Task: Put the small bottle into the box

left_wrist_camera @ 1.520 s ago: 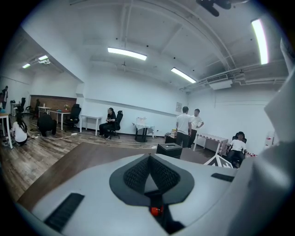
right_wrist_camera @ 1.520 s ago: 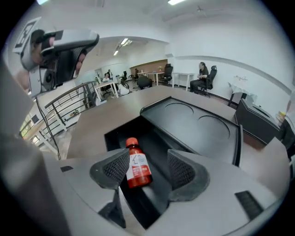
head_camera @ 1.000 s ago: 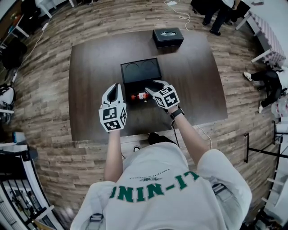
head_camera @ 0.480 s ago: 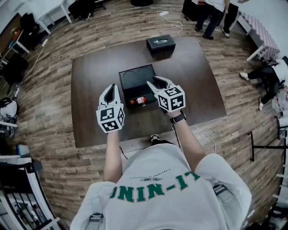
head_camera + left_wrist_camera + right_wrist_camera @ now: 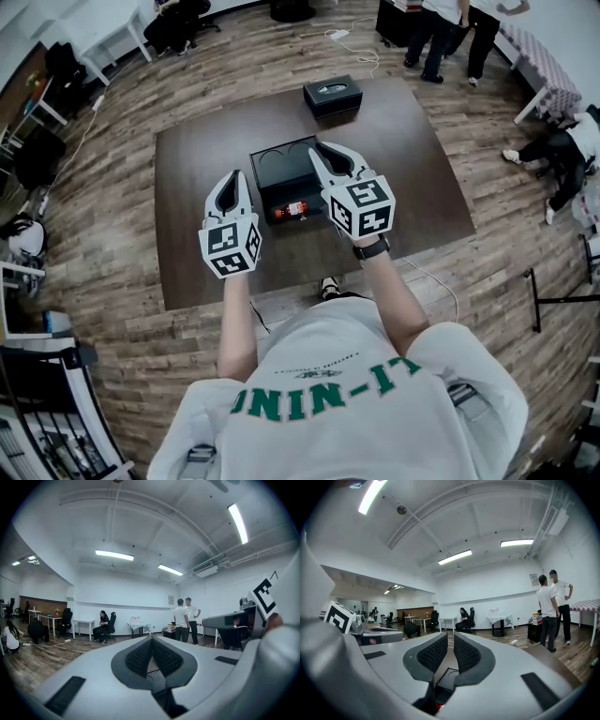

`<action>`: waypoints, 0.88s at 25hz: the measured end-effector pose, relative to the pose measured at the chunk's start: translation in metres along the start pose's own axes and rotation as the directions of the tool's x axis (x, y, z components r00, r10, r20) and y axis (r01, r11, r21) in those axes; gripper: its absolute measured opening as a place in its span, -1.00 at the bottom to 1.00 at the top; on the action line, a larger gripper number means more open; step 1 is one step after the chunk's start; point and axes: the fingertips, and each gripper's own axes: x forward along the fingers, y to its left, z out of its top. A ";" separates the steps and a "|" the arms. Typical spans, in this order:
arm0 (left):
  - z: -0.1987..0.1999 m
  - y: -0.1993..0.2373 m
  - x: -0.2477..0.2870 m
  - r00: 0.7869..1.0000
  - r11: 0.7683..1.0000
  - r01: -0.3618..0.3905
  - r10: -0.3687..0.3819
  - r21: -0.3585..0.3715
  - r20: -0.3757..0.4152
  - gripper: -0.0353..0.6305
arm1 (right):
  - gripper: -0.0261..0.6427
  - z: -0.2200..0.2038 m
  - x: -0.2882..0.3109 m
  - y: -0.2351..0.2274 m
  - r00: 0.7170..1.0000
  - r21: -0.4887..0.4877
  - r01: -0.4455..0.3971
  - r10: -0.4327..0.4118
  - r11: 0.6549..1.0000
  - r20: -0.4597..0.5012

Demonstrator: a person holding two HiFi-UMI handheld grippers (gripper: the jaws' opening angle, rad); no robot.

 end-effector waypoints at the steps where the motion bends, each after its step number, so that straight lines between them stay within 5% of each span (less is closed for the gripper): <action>1: 0.003 -0.001 -0.001 1.000 1.000 0.002 -0.002 0.002 0.005 -0.86 | -0.77 0.003 -0.002 0.000 1.000 -0.005 0.007 -0.007 1.000 0.009; 22: 0.020 -0.029 0.000 0.999 1.000 0.021 -0.022 0.019 0.033 -0.86 | -0.88 0.006 -0.021 -0.013 0.998 0.001 0.047 -0.047 0.999 0.039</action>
